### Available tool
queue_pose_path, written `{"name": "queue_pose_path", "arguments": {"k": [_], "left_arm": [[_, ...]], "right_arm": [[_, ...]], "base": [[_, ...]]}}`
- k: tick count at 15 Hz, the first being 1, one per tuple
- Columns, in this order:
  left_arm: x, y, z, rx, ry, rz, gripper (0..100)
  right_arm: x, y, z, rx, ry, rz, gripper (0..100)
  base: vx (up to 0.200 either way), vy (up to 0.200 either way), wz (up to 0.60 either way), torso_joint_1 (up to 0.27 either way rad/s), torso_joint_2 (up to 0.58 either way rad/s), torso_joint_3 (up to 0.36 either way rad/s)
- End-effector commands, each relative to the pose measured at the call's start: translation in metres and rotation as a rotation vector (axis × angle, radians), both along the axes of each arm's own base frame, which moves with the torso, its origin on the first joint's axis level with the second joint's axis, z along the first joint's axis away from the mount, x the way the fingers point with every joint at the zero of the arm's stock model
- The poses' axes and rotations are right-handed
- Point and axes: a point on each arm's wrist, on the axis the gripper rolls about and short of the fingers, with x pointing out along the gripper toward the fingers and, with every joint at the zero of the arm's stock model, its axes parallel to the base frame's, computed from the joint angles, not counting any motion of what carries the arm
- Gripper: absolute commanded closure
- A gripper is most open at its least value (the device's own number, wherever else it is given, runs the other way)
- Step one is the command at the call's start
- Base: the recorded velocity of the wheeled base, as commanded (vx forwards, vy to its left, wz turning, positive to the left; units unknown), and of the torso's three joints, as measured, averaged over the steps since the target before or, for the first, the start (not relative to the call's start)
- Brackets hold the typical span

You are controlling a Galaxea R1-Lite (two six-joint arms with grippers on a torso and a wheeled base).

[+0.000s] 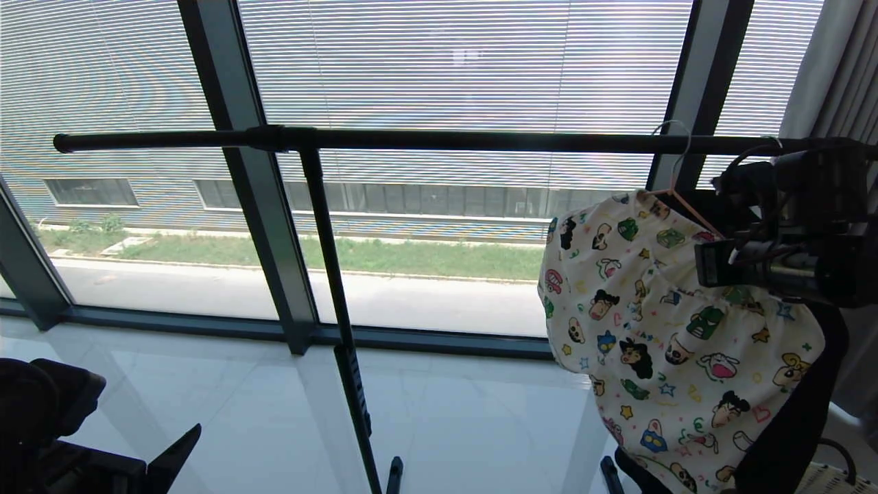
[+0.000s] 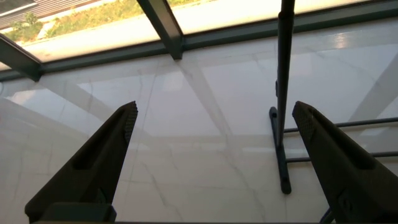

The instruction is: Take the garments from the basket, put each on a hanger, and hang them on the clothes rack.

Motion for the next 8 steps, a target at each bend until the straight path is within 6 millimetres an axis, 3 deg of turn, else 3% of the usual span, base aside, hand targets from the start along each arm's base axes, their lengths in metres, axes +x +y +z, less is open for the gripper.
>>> {"name": "queue_pose_path", "arguments": {"k": [1, 3, 4, 6, 8], "left_arm": [[0.000, 0.000, 0.000, 0.001, 0.000, 0.001, 0], [0.000, 0.000, 0.000, 0.001, 0.000, 0.001, 0], [0.000, 0.000, 0.000, 0.001, 0.000, 0.001, 0], [0.000, 0.000, 0.000, 0.001, 0.002, 0.001, 0], [-0.001, 0.002, -0.001, -0.002, 0.003, 0.021, 0]], "right_arm": [[0.000, 0.002, -0.003, -0.004, 0.012, 0.007, 100], [0.000, 0.002, -0.004, -0.006, 0.015, 0.006, 100], [0.000, 0.002, -0.003, -0.003, 0.010, 0.005, 0], [-0.003, 0.001, 0.001, 0.000, -0.001, 0.006, 0], [-0.037, -0.011, 0.017, -0.015, 0.037, 0.005, 0]], "base": [[0.000, 0.000, 0.00, 0.000, 0.00, 0.000], [0.000, 0.000, 0.00, 0.000, 0.00, 0.000], [0.000, 0.000, 0.00, 0.000, 0.00, 0.000], [0.000, 0.000, 0.00, 0.000, 0.00, 0.000], [0.000, 0.000, 0.00, 0.000, 0.00, 0.000]]}}
